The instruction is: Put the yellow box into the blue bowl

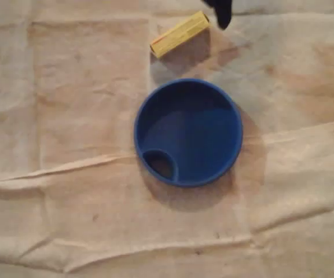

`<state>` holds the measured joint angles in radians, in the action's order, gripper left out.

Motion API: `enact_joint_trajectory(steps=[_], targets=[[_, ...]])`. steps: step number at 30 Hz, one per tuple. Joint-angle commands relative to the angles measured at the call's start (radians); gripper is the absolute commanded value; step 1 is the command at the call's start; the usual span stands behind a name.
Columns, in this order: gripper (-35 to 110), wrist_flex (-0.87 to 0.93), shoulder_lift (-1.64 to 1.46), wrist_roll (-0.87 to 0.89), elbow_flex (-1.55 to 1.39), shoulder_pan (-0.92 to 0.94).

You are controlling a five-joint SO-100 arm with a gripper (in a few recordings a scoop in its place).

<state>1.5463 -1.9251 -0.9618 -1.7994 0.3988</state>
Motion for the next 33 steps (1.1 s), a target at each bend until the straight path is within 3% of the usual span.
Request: enact_joint_trajectory(steps=[1, 14, 20, 33], targets=[[27, -0.026, 0.038, -0.008, 0.041, 0.032], [27, -0.04, 0.232, 0.005, 0.057, 0.064], [27, -0.158, 0.252, 0.009, 0.04, 0.063], [27, -0.146, 0.327, 0.009, 0.04, 0.052]])
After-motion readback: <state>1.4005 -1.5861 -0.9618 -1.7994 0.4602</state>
